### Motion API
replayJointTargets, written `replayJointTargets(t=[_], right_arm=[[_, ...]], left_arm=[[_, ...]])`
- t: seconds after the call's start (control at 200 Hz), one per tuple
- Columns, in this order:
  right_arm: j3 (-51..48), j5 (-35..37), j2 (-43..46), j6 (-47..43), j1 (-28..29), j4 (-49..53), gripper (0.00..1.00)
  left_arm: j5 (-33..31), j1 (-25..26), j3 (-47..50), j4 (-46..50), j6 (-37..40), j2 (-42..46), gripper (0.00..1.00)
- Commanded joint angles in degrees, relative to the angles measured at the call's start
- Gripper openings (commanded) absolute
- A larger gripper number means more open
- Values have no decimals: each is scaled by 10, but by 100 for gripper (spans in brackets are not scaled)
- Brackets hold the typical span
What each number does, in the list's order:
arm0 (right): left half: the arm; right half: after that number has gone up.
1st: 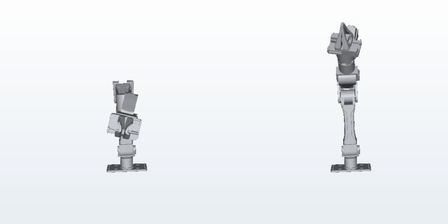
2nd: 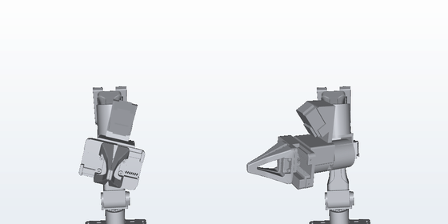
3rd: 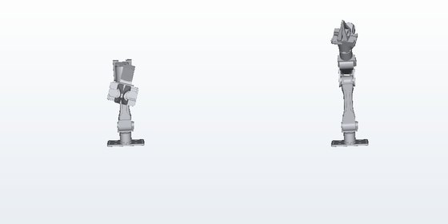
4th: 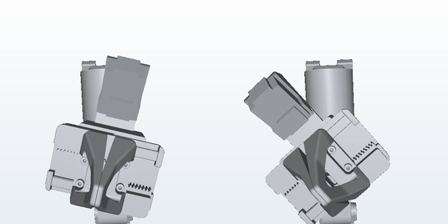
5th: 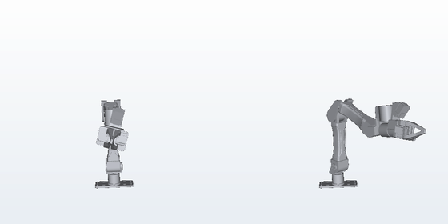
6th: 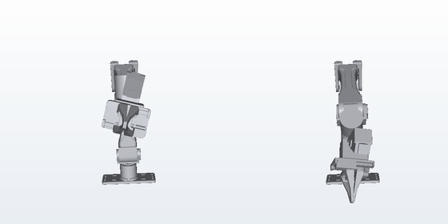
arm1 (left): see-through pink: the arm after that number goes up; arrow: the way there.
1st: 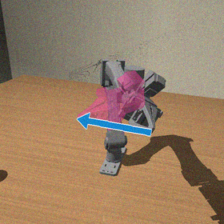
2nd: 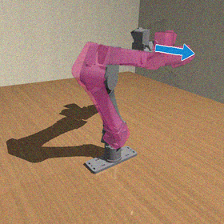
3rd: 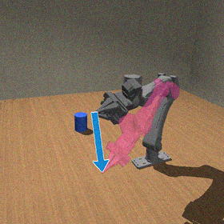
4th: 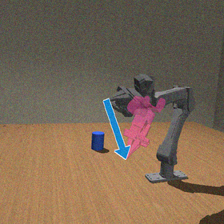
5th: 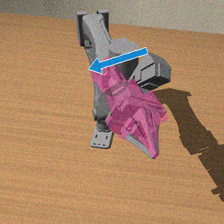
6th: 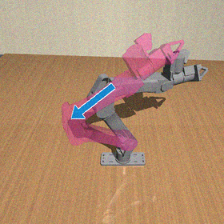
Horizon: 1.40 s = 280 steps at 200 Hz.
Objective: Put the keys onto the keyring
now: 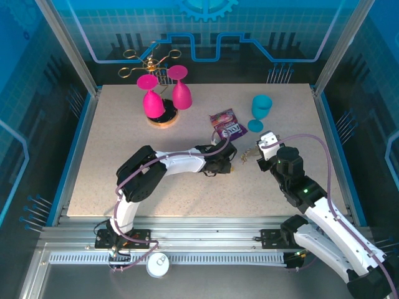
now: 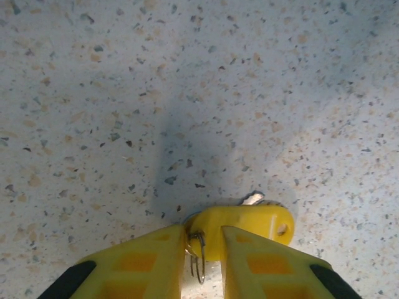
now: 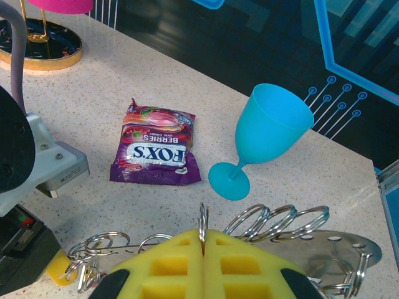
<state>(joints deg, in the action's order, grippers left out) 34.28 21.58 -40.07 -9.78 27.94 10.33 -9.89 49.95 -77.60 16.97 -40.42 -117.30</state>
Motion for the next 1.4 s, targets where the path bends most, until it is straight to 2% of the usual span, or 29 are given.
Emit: replayJointTargets(t=[0.0, 0.265, 0.435, 0.51, 0.941, 1.396], right_arm=[[3, -5, 4, 13, -10, -9, 0], [3, -9, 5, 13, -10, -8, 0], [3, -11, 4, 13, -10, -8, 0], [3, -14, 3, 13, -10, -8, 0], [6, -18, 1, 15, -10, -5, 0], [4, -20, -1, 16, -11, -7, 0]], left_arm=[[-14, 4, -16, 19, 3, -10, 20], [-22, 6, -16, 19, 3, -9, 16], [-37, 14, -8, 14, 4, 7, 29], [-44, 19, -4, 13, 3, 13, 31], [-67, 27, 3, 19, -11, 10, 22], [-70, 33, -6, 41, -7, 7, 22]])
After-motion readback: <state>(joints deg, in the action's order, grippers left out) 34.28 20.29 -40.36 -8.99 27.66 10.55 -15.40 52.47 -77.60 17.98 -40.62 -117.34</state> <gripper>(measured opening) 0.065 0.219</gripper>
